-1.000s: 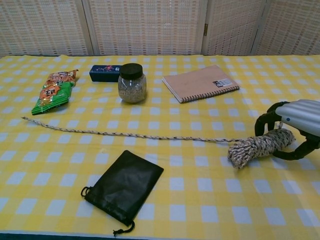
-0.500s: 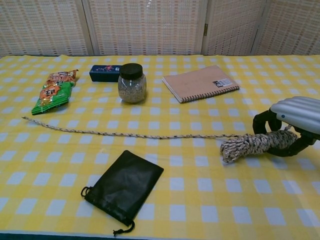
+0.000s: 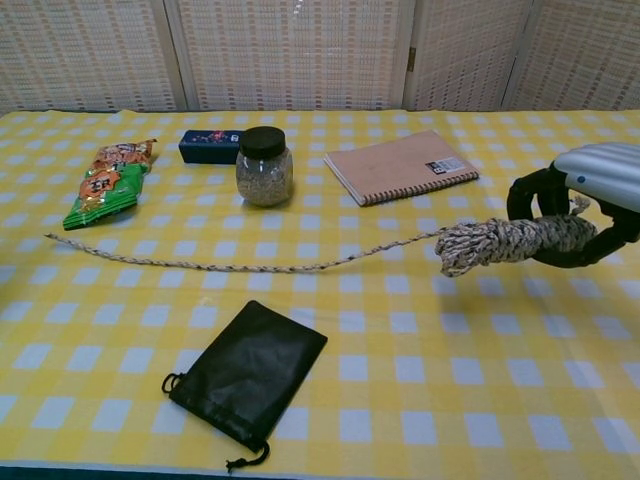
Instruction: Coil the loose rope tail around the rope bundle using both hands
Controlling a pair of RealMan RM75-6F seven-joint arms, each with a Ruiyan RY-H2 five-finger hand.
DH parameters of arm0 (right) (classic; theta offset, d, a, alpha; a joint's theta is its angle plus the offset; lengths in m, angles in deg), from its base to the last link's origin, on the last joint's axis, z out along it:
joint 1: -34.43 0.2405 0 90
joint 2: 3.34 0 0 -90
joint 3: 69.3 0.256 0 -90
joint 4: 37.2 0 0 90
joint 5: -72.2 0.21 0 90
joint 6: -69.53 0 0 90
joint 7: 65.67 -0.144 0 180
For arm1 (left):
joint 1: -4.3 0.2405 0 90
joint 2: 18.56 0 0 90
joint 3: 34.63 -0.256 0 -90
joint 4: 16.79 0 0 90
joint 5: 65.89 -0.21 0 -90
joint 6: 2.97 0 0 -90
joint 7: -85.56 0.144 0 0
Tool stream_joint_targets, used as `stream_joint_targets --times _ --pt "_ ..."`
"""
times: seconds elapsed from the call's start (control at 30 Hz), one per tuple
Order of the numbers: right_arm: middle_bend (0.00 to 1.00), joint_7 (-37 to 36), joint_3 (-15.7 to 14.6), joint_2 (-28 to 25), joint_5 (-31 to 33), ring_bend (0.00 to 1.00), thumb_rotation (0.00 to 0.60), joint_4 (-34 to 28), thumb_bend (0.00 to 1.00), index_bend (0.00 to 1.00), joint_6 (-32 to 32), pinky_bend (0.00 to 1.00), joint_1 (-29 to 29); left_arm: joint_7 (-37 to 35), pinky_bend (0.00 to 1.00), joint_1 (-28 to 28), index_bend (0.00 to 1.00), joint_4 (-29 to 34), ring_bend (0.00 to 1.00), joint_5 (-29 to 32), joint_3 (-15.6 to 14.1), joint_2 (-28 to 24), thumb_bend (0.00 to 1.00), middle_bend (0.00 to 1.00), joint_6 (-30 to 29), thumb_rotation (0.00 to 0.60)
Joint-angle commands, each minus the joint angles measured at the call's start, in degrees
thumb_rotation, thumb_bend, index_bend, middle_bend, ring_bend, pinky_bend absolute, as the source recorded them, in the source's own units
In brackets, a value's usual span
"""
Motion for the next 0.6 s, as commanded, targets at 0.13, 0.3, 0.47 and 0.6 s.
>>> stream_joint_targets --times 0.13,0.3,0.47,0.6 --pt "0.61 2.29 1.44 -2.24 0.82 0.58 0.600 -3.20 0.55 0.72 1.16 0.48 1.64 -2.27 0.18 -7.41 0.33 -7.34 0.27 1.32 1.60 5.71 0.26 0.25 9.11 0.600" --pt "0.61 5.65 2.39 -3.47 2.58 0.58 0.600 -5.91 0.55 0.72 3.28 0.48 2.78 -0.81 0.18 -11.15 0.35 -15.15 0.27 4.99 2.13 11.74 0.29 0.25 15.21 0.600" --pt "0.61 9.55 3.15 -4.14 4.63 0.58 0.600 -7.89 0.55 0.72 5.07 0.48 3.50 0.10 0.17 -12.60 0.39 -20.62 0.26 7.67 2.16 15.91 0.32 0.25 17.79 0.600" --pt "0.61 11.65 4.02 -4.29 6.39 0.58 0.600 -8.91 0.55 0.72 5.71 0.48 3.89 -0.48 0.18 -12.95 0.41 -23.66 0.25 8.88 2.04 18.34 0.34 0.25 18.10 0.600"
